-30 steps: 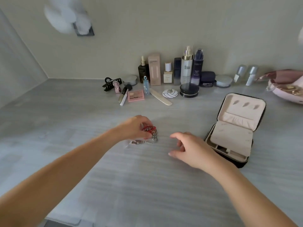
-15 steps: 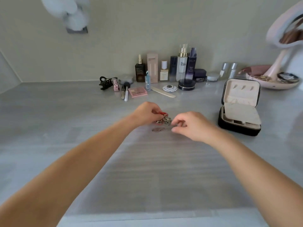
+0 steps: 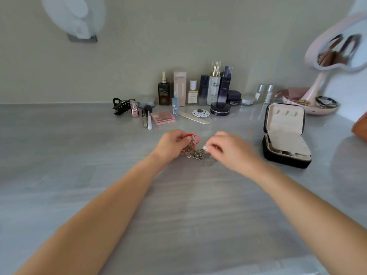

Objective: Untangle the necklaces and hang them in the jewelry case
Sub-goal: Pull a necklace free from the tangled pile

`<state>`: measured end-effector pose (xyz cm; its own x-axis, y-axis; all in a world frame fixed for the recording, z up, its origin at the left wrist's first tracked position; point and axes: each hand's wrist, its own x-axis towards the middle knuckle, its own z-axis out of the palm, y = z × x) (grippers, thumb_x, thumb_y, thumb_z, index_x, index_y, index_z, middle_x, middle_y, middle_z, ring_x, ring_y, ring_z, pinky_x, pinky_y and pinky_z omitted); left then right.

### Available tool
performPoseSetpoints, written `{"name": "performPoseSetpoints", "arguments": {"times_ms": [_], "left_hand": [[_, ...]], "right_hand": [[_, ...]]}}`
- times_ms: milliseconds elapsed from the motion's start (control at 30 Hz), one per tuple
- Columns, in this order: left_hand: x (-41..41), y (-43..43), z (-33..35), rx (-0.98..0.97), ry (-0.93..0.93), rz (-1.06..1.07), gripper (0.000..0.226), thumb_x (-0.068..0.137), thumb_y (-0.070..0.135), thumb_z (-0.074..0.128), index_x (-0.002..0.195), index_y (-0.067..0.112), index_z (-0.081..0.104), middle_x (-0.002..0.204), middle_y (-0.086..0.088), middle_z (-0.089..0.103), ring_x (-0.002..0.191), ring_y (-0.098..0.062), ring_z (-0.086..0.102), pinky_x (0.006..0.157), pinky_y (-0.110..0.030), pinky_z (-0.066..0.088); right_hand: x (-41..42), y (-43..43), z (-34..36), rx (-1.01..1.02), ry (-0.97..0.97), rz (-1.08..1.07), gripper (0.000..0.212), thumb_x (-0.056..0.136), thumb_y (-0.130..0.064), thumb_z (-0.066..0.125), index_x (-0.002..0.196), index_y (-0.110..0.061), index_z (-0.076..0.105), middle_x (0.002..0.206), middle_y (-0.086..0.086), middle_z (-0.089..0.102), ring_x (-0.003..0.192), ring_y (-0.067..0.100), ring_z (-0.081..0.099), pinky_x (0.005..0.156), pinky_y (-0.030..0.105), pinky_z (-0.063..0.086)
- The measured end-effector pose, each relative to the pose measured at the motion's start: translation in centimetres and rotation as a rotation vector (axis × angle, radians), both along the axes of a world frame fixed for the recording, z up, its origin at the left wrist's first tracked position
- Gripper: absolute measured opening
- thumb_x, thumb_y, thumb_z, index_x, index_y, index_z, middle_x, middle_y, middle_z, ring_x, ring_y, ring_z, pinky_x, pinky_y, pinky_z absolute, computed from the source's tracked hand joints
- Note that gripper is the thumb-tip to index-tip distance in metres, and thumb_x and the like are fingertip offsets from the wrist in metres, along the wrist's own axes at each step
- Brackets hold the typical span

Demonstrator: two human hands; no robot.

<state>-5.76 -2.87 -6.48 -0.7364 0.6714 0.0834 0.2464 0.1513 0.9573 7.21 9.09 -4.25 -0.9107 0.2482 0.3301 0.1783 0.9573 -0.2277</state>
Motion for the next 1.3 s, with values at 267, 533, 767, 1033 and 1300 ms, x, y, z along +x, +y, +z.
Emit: {"name": "performPoseSetpoints", "arguments": {"times_ms": [267, 533, 767, 1033, 1300], "left_hand": [[0.4, -0.3, -0.7, 0.079, 0.012, 0.001, 0.015, 0.089, 0.007, 0.056, 0.084, 0.02, 0.06, 0.065, 0.012, 0.069, 0.066, -0.005, 0.059, 0.067, -0.021, 0.047], [1.5, -0.9, -0.2, 0.084, 0.032, 0.023, 0.02, 0.086, 0.007, 0.06, 0.088, 0.026, 0.057, 0.088, -0.002, 0.064, 0.08, -0.017, 0.06, 0.071, -0.024, 0.05], [2.6, -1.2, 2.4, 0.082, 0.203, 0.118, 0.018, 0.084, 0.028, 0.062, 0.094, 0.041, 0.056, 0.1, 0.018, 0.057, 0.086, -0.001, 0.054, 0.081, -0.022, 0.044], [2.9, 0.6, 4.6, 0.139, 0.002, 0.031, 0.014, 0.087, 0.01, 0.06, 0.077, 0.017, 0.065, 0.055, 0.011, 0.067, 0.057, 0.0, 0.061, 0.064, -0.01, 0.047], [1.2, 0.1, 5.6, 0.131, -0.127, -0.027, 0.02, 0.094, 0.014, 0.048, 0.083, 0.016, 0.065, 0.063, 0.006, 0.069, 0.059, -0.007, 0.064, 0.068, -0.023, 0.047]], "right_hand": [[-2.5, 2.7, 3.9, -0.723, 0.249, 0.091, 0.021, 0.094, -0.011, 0.046, 0.078, -0.023, 0.051, 0.076, 0.004, 0.067, 0.05, -0.001, 0.06, 0.048, 0.006, 0.038], [-4.9, 4.2, 7.7, -0.776, 0.307, 0.304, 0.022, 0.093, -0.011, 0.049, 0.077, -0.024, 0.056, 0.061, -0.013, 0.07, 0.059, 0.003, 0.064, 0.051, 0.013, 0.044], [-5.4, 3.3, 9.4, -0.787, 0.264, 0.387, 0.015, 0.094, -0.012, 0.048, 0.082, -0.017, 0.055, 0.069, -0.003, 0.069, 0.053, 0.01, 0.065, 0.048, 0.019, 0.046], [-5.7, 3.1, 10.9, -0.751, 0.294, 0.405, 0.021, 0.095, -0.016, 0.045, 0.078, -0.025, 0.051, 0.071, -0.005, 0.067, 0.05, 0.012, 0.066, 0.041, 0.019, 0.041], [-4.8, 3.1, 12.5, -0.981, 0.509, 0.309, 0.021, 0.097, -0.017, 0.042, 0.079, -0.025, 0.049, 0.07, -0.001, 0.064, 0.049, 0.013, 0.064, 0.04, 0.018, 0.036]]}}
